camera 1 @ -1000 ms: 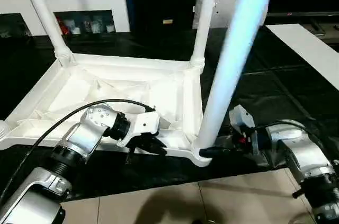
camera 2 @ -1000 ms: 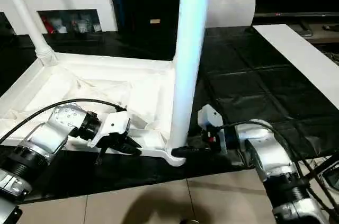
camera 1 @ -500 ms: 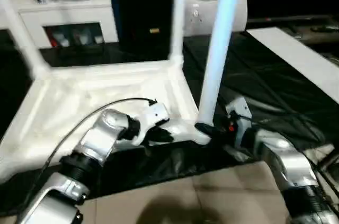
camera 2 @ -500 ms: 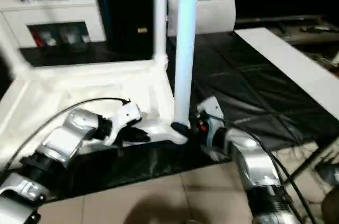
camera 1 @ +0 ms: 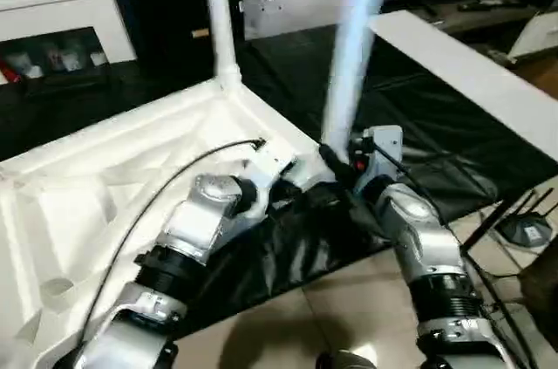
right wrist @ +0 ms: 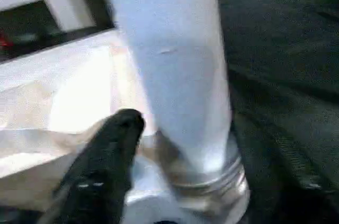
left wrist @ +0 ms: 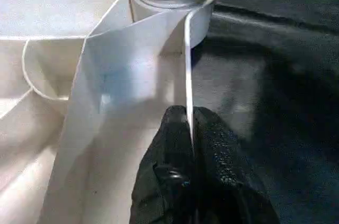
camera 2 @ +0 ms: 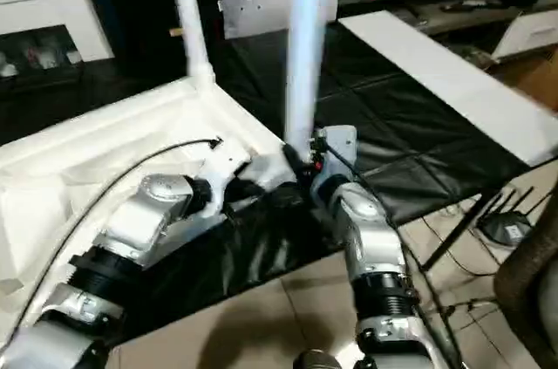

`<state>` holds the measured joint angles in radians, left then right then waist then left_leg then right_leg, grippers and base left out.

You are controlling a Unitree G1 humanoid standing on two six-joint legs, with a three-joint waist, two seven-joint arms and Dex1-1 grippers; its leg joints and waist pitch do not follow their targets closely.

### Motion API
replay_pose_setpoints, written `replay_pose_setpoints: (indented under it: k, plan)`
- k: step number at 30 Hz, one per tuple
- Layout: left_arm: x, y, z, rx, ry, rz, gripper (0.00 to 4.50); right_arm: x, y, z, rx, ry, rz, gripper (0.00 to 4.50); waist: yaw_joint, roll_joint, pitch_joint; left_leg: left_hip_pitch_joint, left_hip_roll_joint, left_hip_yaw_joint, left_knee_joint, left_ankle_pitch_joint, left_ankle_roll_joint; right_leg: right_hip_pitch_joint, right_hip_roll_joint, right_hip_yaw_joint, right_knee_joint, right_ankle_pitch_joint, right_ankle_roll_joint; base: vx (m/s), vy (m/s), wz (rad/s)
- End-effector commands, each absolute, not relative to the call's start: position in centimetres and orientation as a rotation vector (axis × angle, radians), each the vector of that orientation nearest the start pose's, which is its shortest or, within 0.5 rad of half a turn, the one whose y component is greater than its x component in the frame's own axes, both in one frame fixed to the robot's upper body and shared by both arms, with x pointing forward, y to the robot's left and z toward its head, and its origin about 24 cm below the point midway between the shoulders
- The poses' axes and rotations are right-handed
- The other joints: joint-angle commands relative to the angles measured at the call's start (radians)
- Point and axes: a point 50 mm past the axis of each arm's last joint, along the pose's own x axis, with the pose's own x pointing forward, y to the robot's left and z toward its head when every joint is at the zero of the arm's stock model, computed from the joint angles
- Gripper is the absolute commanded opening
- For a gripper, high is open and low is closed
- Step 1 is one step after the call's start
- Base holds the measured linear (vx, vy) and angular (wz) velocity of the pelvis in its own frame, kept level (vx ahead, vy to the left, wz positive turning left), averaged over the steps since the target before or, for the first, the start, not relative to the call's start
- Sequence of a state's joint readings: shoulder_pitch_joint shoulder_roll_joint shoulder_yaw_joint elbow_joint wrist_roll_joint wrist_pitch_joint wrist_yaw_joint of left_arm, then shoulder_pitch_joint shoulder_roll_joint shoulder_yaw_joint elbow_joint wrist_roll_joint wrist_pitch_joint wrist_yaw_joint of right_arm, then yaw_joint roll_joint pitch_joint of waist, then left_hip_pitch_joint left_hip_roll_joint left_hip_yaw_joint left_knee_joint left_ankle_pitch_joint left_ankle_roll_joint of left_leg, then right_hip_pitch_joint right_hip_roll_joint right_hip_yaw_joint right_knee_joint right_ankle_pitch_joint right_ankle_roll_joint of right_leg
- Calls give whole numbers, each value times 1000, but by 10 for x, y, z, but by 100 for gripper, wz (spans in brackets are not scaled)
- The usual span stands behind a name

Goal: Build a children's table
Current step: Rotate leg to tighten

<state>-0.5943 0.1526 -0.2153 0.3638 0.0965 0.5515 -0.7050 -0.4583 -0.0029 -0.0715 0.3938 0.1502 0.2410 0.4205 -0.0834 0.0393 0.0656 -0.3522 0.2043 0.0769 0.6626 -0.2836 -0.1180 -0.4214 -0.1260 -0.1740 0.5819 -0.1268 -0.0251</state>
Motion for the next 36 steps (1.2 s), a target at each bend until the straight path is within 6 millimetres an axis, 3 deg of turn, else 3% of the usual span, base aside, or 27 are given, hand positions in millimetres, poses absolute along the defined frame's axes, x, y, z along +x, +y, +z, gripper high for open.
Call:
replay_pose_setpoints:
  k: [1, 3, 4, 6, 8, 15, 18, 22, 24, 28, 29, 31, 32, 33, 36]
  plan:
    - [332, 71, 89, 331, 344, -926, 0, 320, -91, 54, 167, 172, 617, 323, 4, 1, -91, -33, -9, 28, -78, 184, 161, 94, -20, 44, -33, -122, -217, 0, 0, 0]
    - [331, 76, 87, 341, 351, -935, 0, 318, -99, 54, 155, 159, 618, 340, 14, -3, -95, -29, -9, 34, -77, 232, 193, 94, -20, 49, -28, -89, -233, 0, 0, 0]
    - [328, 82, 83, 360, 360, -966, 0, 313, -113, 56, 138, 129, 620, 348, 17, -5, -94, -29, -9, 34, -77, 239, 199, 93, -19, 49, -30, -88, -232, 0, 0, 0]
    - [327, 85, 82, 366, 367, -978, 0, 311, -118, 57, 135, 118, 622, 379, 28, -7, -95, -28, -7, 40, -76, 242, 216, 90, -19, 52, -28, -106, -231, 0, 0, 0]
    - [325, 93, 78, 397, 376, -1023, 0, 305, -135, 62, 123, 83, 643, 381, 38, -9, -88, -26, -5, 43, -78, 217, 220, 84, -18, 55, -32, -143, -225, 0, 0, 0]
    - [325, 119, 70, 503, 428, -1126, 0, 286, -167, 72, 21, 82, 788, 446, 66, -12, -79, -19, -3, 52, -92, 37, 151, 77, -15, 61, -57, -335, -157, 0, 0, 0]
    - [332, 128, 74, 554, 403, -1102, 0, 277, -175, 70, 10, 124, 821, 446, 66, -17, -79, -23, -4, 52, -95, 2, 131, 79, -14, 63, -62, -370, -138, 0, 0, 0]
    - [338, 135, 81, 537, 368, -1100, 0, 269, -177, 68, 19, 151, 828, 446, 65, -18, -80, -23, -6, 54, -98, -29, 109, 76, -14, 64, -69, -417, -119, 0, 0, 0]
    - [339, 140, 90, 505, 332, -1117, 55, 263, -176, 69, 42, 132, 811, 450, 68, -21, -80, -24, -8, 56, -100, -30, 102, 75, -13, 64, -73, -431, -102, 0, 0, 0]
    - [337, 144, 101, 412, 232, -1117, 79, 252, -169, 72, 140, 95, 732, 450, 69, -23, -81, -28, -4, 54, -103, 3, 92, 75, -16, 65, -69, -402, -108, 0, 0, 0]
    - [336, 144, 101, 315, 223, -1057, 90, 249, -164, 68, 133, 157, 690, 450, 66, -31, -81, -32, -2, 52, -105, 1, 89, 76, -13, 63, -67, -398, -109, 0, 0, 0]
    - [334, 145, 103, 245, 209, -1010, 90, 246, -160, 66, 131, 195, 672, 450, 67, -25, -79, -29, 1, 53, -104, 31, 71, 77, -12, 67, -58, -364, -125, 0, 0, 0]
    - [330, 146, 104, 176, 179, -949, 90, 242, -154, 65, 136, 210, 661, 450, 65, -30, -79, -28, -3, 56, -106, 19, 77, 74, -9, 65, -66, -376, -118, 0, 0, 0]
    - [329, 147, 104, 159, 164, -925, 90, 241, -152, 66, 140, 202, 658, 450, 64, -29, -81, -30, 0, 55, -105, 24, 70, 78, -10, 66, -57, -364, -122, 0, 0, 0]
    - [320, 150, 105, 50, 106, -790, 90, 236, -143, 68, 106, 186, 645, 450, 61, -33, -76, -30, 2, 58, -109, -32, 61, 73, -11, 62, -71, -431, -97, 0, 0, 0]
